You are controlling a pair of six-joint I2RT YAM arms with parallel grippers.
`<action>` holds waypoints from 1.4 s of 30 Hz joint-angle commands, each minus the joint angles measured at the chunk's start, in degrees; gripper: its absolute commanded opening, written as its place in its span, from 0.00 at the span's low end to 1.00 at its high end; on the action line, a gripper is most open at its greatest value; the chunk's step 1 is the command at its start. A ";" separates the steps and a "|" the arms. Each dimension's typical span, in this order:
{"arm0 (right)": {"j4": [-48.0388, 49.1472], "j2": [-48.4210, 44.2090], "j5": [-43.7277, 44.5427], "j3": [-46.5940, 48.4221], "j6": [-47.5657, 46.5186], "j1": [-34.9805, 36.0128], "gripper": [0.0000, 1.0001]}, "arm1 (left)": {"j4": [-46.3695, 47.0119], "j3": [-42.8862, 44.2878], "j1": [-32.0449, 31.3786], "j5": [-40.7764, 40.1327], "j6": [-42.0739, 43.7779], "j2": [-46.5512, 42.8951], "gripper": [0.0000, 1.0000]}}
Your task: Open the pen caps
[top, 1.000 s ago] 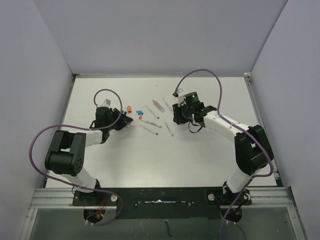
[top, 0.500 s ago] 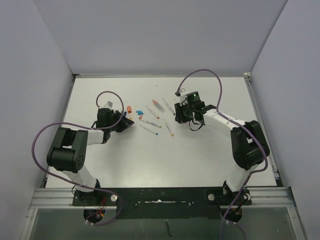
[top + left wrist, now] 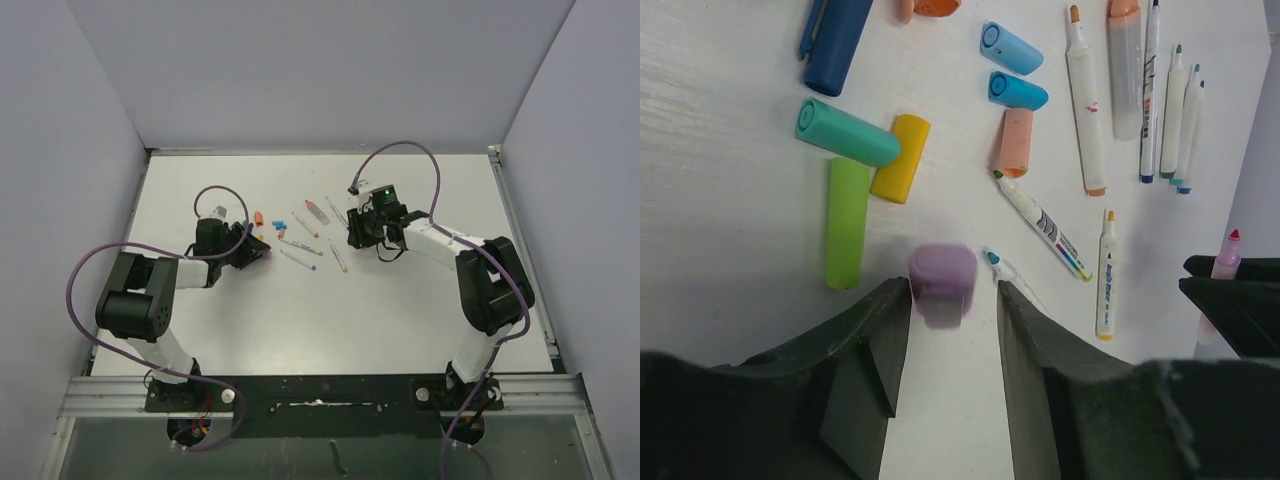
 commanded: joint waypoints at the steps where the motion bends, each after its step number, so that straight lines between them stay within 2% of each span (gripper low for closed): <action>1: 3.35 1.22 -1.69 1.06 0.56 -0.47 0.00 | 0.65 0.32 0.05 0.79 0.95 -1.17 0.41; 12: 4.02 3.74 -0.82 0.15 1.15 -0.28 0.00 | -3.63 0.22 1.19 -0.32 0.60 -11.26 0.44; 14: 4.03 4.09 -0.71 0.14 1.22 -0.28 0.00 | -4.56 0.42 1.32 -0.89 0.60 -13.86 0.48; 17: 4.28 4.53 -0.51 0.14 1.09 -0.18 0.04 | -5.27 0.66 1.58 -1.10 0.71 -17.48 0.52; 21: 4.28 5.21 -0.45 0.18 1.32 -0.09 0.10 | -6.76 1.41 2.00 -1.02 0.60 -19.97 0.52; 36: 4.54 5.87 0.17 -0.14 1.67 -0.08 0.32 | -6.68 1.19 2.97 0.37 -0.83 -21.88 0.53; 42: 4.64 5.89 0.08 -0.13 1.90 -0.07 0.41 | -6.73 1.73 3.56 1.25 -1.24 -22.14 0.60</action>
